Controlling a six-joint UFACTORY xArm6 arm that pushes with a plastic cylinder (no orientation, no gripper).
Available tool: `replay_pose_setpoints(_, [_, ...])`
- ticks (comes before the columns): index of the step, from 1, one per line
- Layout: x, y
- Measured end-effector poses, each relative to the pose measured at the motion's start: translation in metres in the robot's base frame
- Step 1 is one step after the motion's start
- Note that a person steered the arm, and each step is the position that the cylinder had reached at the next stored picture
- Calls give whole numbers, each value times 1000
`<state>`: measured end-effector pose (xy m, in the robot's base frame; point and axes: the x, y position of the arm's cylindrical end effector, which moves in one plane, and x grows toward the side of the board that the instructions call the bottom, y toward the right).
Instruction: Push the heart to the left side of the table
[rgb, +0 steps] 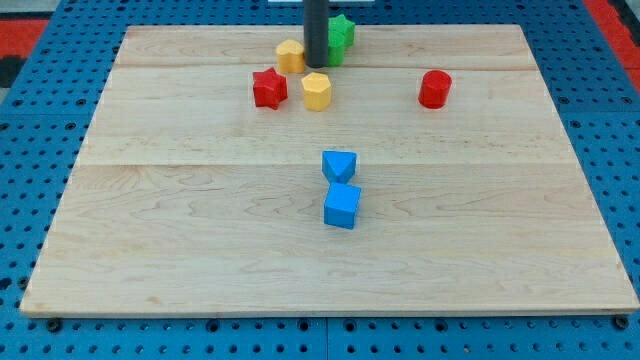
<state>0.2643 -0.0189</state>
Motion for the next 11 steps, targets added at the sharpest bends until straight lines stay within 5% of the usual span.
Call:
replay_pose_setpoints(6, [-32,-127])
replay_pose_setpoints(7, [-28,-92])
replay_pose_setpoints(11, [37,-142])
